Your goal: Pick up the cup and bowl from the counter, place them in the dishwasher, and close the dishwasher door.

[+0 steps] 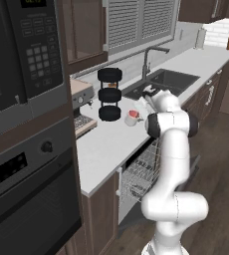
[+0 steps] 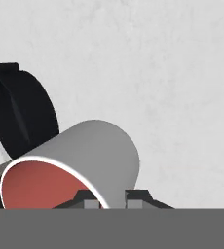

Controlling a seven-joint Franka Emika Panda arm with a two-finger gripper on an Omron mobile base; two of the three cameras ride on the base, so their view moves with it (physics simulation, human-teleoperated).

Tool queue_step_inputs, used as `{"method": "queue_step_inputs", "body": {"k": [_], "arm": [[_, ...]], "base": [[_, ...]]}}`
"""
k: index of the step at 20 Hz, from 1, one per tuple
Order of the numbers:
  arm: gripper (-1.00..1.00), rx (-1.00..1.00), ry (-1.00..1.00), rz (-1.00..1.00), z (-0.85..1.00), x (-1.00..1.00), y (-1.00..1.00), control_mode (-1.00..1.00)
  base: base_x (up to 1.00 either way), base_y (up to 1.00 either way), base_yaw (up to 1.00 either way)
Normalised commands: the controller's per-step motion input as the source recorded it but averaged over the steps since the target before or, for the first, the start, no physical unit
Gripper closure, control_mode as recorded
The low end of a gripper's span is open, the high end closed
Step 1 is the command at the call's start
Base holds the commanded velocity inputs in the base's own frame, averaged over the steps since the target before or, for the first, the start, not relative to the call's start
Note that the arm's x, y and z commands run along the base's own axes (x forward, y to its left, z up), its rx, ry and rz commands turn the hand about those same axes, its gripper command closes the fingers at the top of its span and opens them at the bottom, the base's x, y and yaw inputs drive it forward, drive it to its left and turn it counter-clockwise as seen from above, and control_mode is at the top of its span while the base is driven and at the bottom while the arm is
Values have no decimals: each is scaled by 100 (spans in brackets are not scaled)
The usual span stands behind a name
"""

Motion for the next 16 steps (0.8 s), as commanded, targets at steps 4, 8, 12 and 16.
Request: {"method": "queue_step_inputs", "body": {"k": [4, 8, 12, 16], "arm": [[100, 0, -16, 0, 0, -100, 1, -100], [100, 0, -12, 2, 0, -100, -6, -100], [100, 0, -7, 5, 0, -100, -22, -100], [100, 1, 0, 4, 0, -100, -43, -100]], "base": [[0, 0, 0], [0, 0, 0], [0, 0, 0], [0, 0, 0]]}}
